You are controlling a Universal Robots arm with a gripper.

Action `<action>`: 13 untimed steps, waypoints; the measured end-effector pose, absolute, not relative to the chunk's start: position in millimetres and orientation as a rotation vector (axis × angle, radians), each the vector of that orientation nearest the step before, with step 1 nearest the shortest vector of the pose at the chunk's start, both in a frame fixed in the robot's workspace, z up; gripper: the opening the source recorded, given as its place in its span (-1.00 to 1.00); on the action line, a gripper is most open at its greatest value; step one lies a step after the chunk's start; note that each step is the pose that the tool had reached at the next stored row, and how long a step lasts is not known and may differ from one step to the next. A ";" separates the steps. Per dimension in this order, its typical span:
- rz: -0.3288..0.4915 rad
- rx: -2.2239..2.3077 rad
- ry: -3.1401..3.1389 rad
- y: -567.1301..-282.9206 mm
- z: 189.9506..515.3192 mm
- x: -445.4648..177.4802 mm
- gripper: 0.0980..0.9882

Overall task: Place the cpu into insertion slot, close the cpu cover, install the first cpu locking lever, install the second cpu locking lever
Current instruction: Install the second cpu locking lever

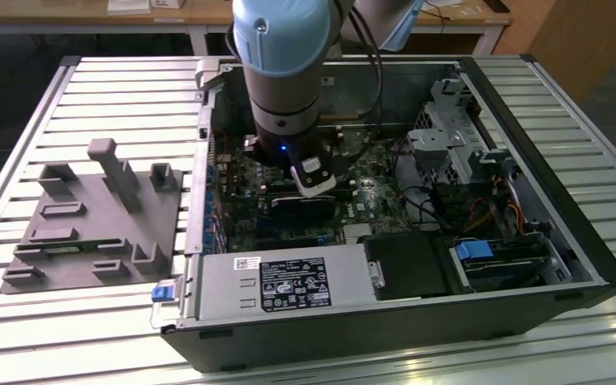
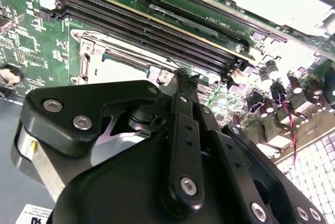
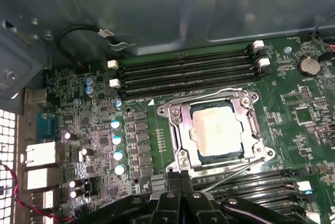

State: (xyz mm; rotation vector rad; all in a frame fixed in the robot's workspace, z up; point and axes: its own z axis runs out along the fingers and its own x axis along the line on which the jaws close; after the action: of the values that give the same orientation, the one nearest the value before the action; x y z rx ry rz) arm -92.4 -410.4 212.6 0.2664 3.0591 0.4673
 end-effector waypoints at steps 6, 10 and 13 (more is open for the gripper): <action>0.468 0.266 3.059 -413.1 217.3 -92.1 -0.99; 0.469 0.267 3.059 -414.6 218.0 -91.9 -0.99; 0.469 0.267 3.059 -414.7 216.3 -91.8 -0.99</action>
State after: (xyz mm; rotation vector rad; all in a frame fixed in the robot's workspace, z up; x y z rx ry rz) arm -91.8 -414.7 216.3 0.2665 3.0589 0.4687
